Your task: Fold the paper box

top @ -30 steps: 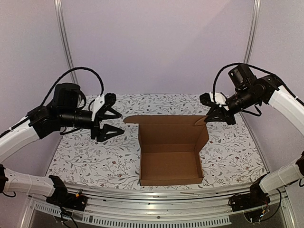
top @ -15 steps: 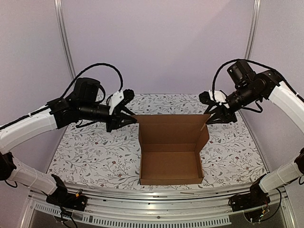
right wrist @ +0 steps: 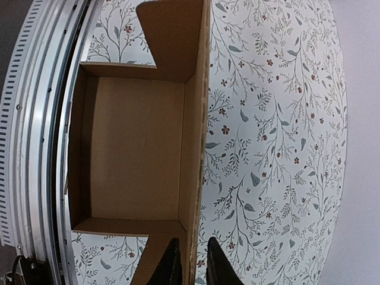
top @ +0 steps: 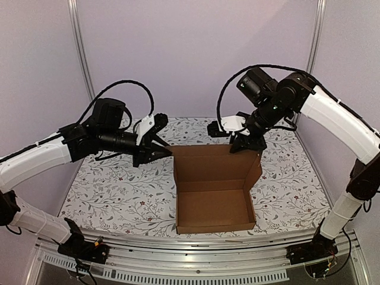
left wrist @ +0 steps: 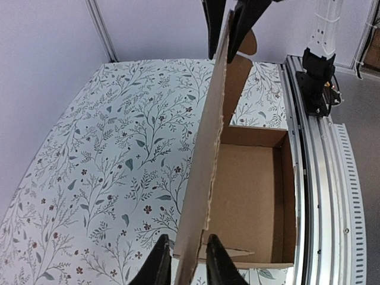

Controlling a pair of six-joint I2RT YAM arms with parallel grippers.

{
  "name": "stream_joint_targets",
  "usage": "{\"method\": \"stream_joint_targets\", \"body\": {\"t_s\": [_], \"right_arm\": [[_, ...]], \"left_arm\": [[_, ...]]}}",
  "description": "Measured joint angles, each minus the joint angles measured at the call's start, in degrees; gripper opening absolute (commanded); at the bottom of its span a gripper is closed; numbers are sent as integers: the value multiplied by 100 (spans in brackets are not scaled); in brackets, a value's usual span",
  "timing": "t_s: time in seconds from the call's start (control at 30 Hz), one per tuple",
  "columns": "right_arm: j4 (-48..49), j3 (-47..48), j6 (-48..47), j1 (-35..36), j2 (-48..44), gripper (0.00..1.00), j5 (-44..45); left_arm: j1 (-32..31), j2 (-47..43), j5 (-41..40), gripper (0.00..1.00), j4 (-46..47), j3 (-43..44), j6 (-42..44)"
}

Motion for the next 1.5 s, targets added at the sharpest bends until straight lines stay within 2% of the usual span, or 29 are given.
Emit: {"method": "stream_joint_targets", "body": {"t_s": [0.07,0.17,0.33,0.43,0.73,1.07,1.37,1.5], "right_arm": [[-52,168,50,37,238,7,127],[-94,240,55,48,352,4,229],[-164,264,-31,66,337,3,271],[-177,264,-105,68,321,3,264],[-212,262,-116,70,243,3,249],[-236,251,24,72,243,2,251],[-280,275,164,72,315,2,286],[-273,339,190,83,400,2,284]], "left_arm": [[-2,-57,-9,42,-57,-7,39],[2,-409,-109,51,-321,-24,149],[243,-1624,-540,49,-426,-317,319],[533,-1915,-699,44,-369,-396,378],[680,-380,-81,41,-544,-164,361],[461,-372,627,40,-492,-162,273],[315,-262,992,53,-479,-162,280],[313,-350,1075,54,-505,-168,315]]}}
